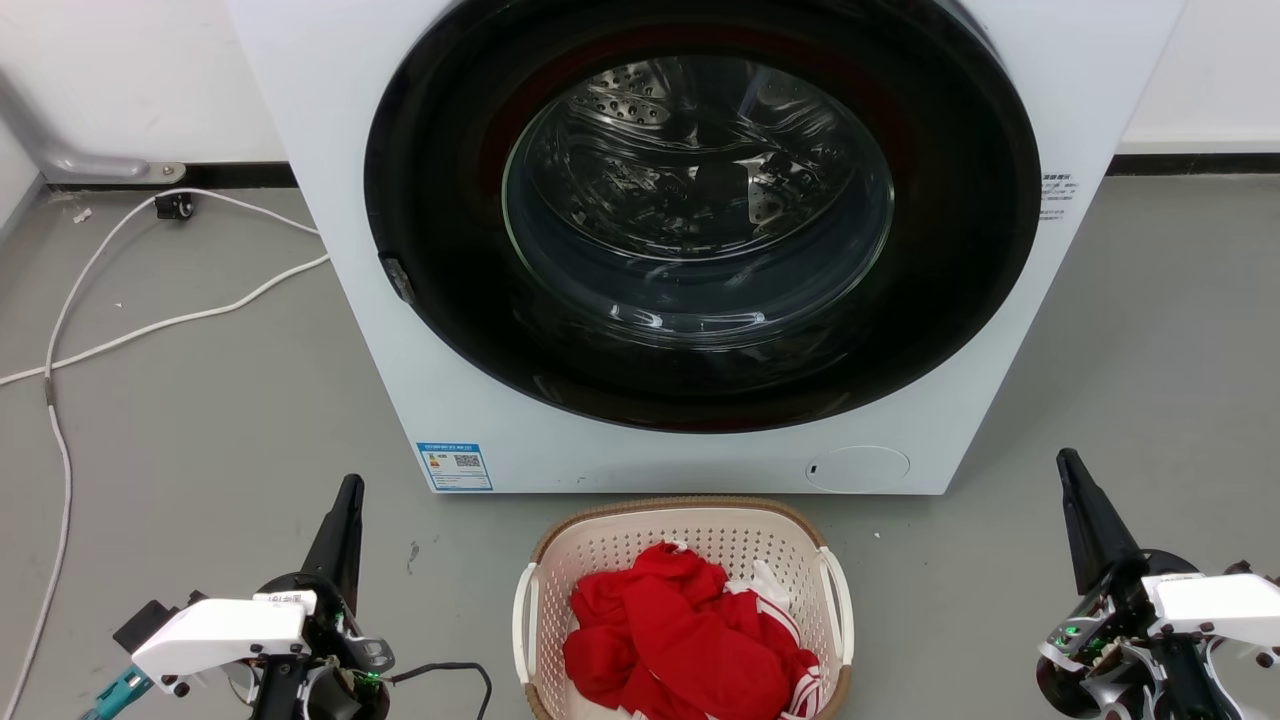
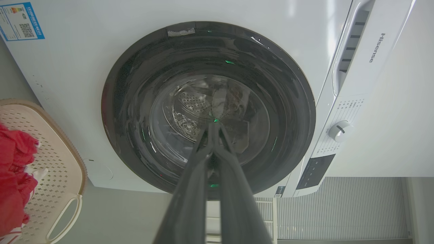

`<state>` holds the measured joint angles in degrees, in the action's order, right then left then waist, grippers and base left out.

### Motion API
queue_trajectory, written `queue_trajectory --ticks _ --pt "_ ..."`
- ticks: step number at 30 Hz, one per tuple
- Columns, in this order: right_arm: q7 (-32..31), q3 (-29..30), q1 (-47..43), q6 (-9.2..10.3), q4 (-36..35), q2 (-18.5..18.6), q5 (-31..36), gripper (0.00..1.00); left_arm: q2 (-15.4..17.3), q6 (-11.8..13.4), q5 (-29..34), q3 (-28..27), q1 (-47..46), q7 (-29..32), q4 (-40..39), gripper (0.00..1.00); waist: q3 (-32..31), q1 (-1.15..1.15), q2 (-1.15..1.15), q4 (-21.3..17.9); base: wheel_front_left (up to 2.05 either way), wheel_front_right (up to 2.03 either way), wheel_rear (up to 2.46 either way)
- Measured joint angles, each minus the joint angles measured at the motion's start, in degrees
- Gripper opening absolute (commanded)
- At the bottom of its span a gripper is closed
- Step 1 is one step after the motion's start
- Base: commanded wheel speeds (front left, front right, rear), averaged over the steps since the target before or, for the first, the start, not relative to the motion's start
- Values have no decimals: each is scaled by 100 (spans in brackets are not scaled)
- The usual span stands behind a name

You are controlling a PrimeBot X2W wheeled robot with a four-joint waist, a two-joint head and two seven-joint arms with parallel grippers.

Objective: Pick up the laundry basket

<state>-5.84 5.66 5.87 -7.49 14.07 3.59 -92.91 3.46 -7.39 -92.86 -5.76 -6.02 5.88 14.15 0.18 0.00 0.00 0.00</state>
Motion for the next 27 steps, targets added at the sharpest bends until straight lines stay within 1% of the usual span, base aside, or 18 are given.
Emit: queue_trajectory --ticks 12,13,17,23,27 --pt "-7 15 1 0 0 -9 13 0 -8 0 18 -9 -1 2 0 0 0 0 0 0 0 0 0" --pt "-5 13 -20 0 35 -11 12 100 -15 0 18 -5 12 0 38 100 0 0 0 0 0 0 0" --pt "37 -24 -155 0 92 -24 11 100 -41 7 18 77 134 -60 124 100 0 0 0 0 0 0 0" --pt "216 -151 -179 0 -63 -29 24 100 -44 7 34 326 132 -237 43 100 4 0 0 2 0 0 0" --pt "334 -218 -249 0 -126 -27 238 100 -45 5 177 372 132 -339 -73 100 8 0 0 5 0 0 0"
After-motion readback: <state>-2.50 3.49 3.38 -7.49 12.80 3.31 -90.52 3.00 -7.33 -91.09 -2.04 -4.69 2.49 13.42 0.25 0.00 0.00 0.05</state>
